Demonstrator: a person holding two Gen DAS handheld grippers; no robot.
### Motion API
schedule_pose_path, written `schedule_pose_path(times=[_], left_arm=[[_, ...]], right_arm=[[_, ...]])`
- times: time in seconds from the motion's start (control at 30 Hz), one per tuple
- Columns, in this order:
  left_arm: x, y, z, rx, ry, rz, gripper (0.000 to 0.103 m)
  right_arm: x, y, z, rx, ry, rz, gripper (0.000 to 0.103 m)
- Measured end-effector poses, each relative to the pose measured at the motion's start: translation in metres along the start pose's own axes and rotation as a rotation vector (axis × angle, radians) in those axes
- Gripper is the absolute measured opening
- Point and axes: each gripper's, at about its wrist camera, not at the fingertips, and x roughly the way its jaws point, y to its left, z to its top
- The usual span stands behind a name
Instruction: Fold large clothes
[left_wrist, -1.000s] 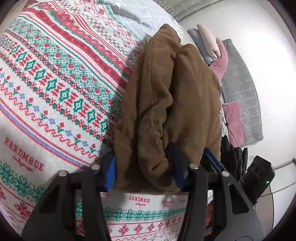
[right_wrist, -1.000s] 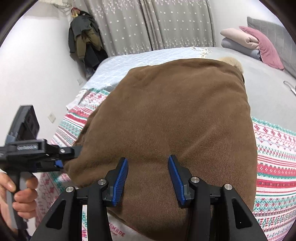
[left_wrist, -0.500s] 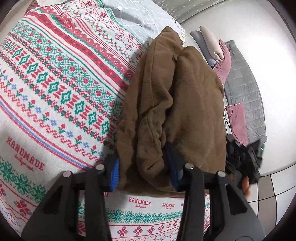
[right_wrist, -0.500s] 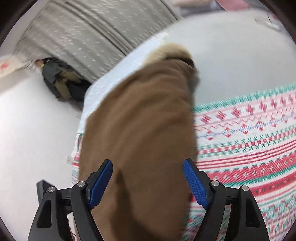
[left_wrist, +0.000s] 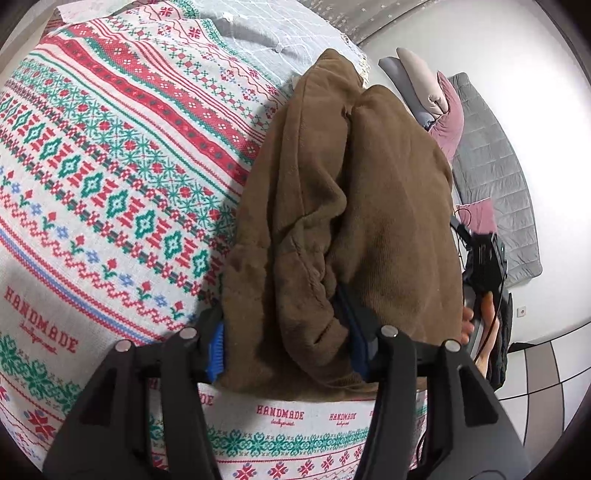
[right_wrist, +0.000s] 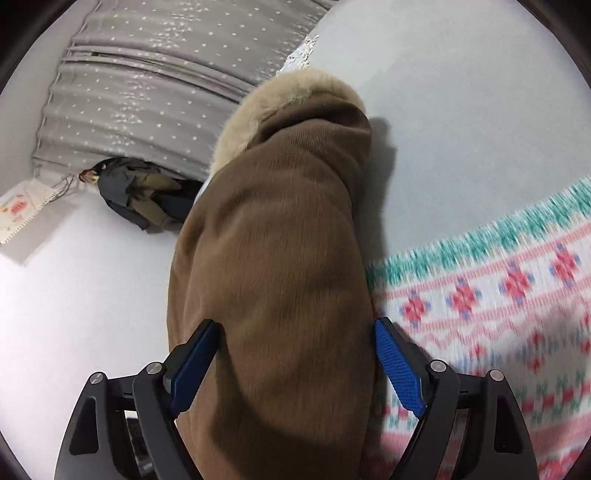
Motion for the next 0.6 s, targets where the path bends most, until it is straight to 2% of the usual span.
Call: schedule_pose_path(times=[0.2, 0.3, 0.53, 0.6], left_arm=[[0.011, -0.017, 0.006, 0.016, -0.001, 0.019, 0.056], [0.016, -0.021, 0.009, 0.026, -0.001, 0.028, 0.056], [0.023, -0.031, 0.016, 0.032, -0.001, 0.037, 0.056], [0.025, -0.034, 0.017, 0.032, -0.004, 0.038, 0.056]], right_arm=[[0.015, -0.003, 0.023, -0.008, -0.008, 0.026, 0.09], [0.024, 0.004, 0.022, -0.049, 0.015, -0.004, 0.089], [0.03, 0.013, 0.025, -0.101, 0.022, -0.051, 0.068], [0.03, 0.015, 0.024, -0.104, 0.023, -0.065, 0.065]])
